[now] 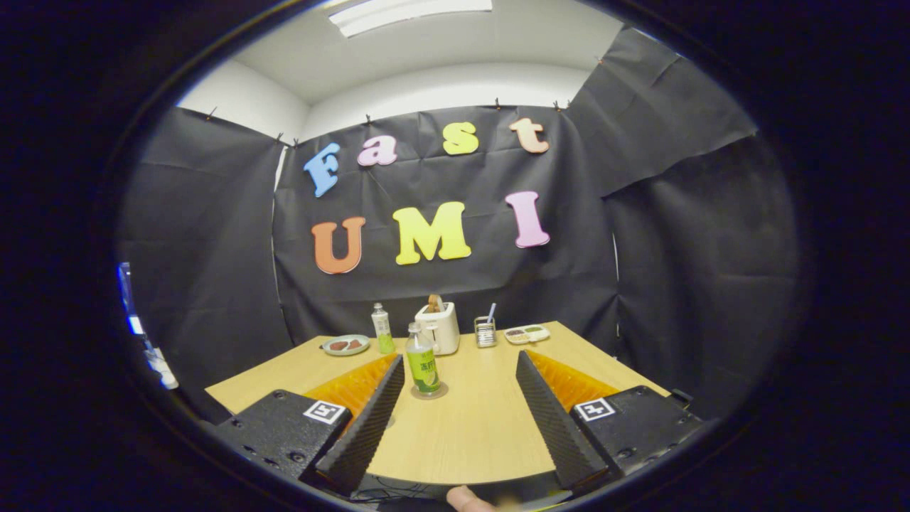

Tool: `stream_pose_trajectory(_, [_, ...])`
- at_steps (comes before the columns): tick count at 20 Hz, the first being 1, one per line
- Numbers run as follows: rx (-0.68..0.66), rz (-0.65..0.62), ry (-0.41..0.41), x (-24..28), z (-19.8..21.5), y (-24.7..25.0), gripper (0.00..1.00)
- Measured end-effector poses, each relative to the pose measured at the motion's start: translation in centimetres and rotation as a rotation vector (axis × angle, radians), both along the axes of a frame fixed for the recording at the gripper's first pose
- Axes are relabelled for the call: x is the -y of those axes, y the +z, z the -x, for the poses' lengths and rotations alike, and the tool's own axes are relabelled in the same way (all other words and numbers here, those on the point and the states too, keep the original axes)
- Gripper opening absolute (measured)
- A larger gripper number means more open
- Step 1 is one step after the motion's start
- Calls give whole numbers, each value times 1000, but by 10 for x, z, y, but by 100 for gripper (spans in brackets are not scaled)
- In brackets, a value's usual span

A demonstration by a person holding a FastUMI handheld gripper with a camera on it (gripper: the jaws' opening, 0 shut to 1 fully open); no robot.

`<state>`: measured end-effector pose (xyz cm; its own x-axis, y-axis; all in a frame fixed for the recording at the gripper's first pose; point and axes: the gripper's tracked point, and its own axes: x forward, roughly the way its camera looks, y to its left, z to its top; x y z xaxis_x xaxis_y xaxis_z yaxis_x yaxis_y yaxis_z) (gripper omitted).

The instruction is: Take the bottle from table, then pour the juice into the cup, finally place the bottle on the coaster

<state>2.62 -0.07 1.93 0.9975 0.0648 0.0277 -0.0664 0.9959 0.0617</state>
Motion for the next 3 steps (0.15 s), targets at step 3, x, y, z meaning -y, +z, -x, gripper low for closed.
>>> stream_pose_trajectory(3, [1,-15,-9,2,6,1,100])
